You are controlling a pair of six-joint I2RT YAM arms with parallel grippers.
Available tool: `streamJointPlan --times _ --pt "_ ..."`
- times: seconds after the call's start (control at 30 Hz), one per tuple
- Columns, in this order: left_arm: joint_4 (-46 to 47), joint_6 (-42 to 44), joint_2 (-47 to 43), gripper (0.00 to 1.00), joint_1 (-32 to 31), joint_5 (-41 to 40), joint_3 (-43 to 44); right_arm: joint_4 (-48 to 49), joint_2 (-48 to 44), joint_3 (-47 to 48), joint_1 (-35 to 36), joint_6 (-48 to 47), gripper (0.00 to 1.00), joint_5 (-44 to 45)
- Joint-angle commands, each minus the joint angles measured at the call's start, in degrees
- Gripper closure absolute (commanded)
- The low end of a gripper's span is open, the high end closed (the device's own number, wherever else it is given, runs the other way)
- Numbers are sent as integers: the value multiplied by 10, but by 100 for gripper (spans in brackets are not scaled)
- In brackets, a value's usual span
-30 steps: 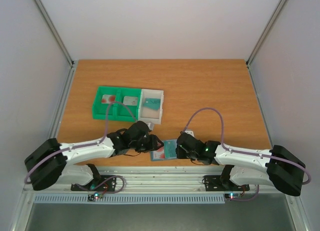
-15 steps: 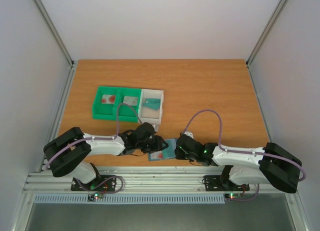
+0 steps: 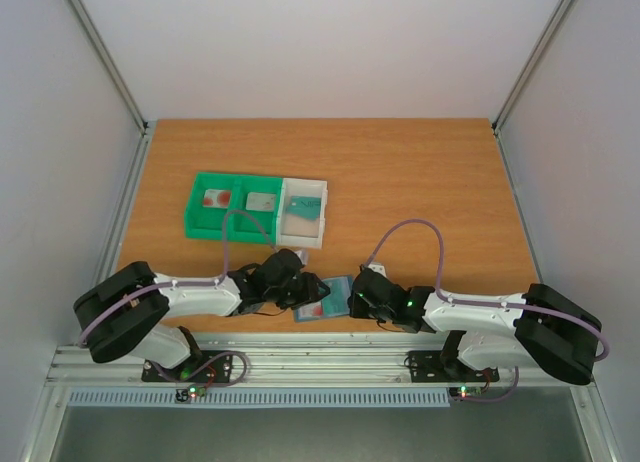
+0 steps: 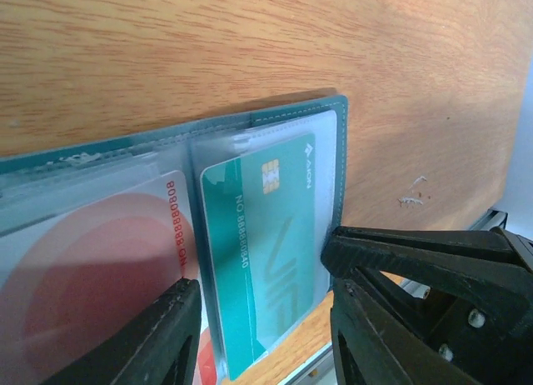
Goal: Take the credit cards out of the card holder
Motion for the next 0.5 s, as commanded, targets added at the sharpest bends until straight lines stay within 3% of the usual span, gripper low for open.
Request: streamJointPlan --times 0.0,0.23,0.37,0.47 --pt "31 -11 15 57 1 -4 -7 -34 9 -18 2 9 90 -3" --pt "114 -40 78 65 1 36 -10 -34 13 -17 2 10 91 -4" --pt "167 -67 71 94 1 46 -29 -38 9 -18 2 11 91 -1" --pt "151 -76 47 99 1 32 -39 -39 9 -18 2 13 91 1"
